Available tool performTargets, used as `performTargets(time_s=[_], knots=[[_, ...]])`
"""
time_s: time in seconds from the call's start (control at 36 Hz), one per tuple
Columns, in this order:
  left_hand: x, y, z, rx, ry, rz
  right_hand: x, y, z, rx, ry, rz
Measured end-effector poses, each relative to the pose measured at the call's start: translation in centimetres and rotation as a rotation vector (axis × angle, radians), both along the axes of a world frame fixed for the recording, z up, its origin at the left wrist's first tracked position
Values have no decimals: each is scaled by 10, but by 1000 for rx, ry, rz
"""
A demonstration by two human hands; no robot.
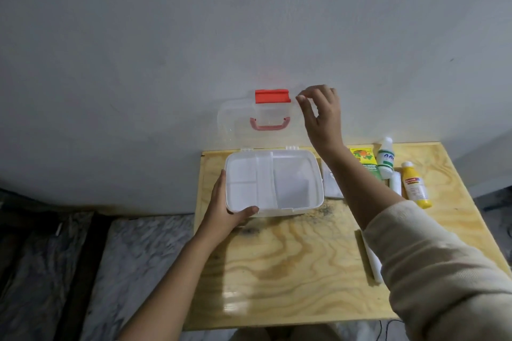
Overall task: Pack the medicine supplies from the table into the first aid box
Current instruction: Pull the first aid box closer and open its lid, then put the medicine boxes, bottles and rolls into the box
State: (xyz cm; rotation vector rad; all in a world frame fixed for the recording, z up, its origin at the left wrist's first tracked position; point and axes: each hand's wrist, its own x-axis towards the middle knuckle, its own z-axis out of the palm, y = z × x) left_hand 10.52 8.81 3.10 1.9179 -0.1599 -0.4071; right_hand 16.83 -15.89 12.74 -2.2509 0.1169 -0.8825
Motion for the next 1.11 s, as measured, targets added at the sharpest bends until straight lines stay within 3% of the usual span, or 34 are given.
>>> performTargets(time_s=[0.61, 0.75, 0.83, 1.0, 1.11], knots=[[-8, -2, 6, -46, 66, 22, -18, -1, 10, 208, -13, -122], [-8, -1, 1, -53, 50, 20, -48, -21, -3, 274, 13, -251], [-8, -1, -2, -49, 52, 34, -80, -41, -29, 315, 144, -372], [-7, -5, -9, -12, 39, 36, -127, -70, -84, 340, 670, -579], [-7, -7, -10, -18, 33, 45, -135, -75, -101, 320, 795, -614]])
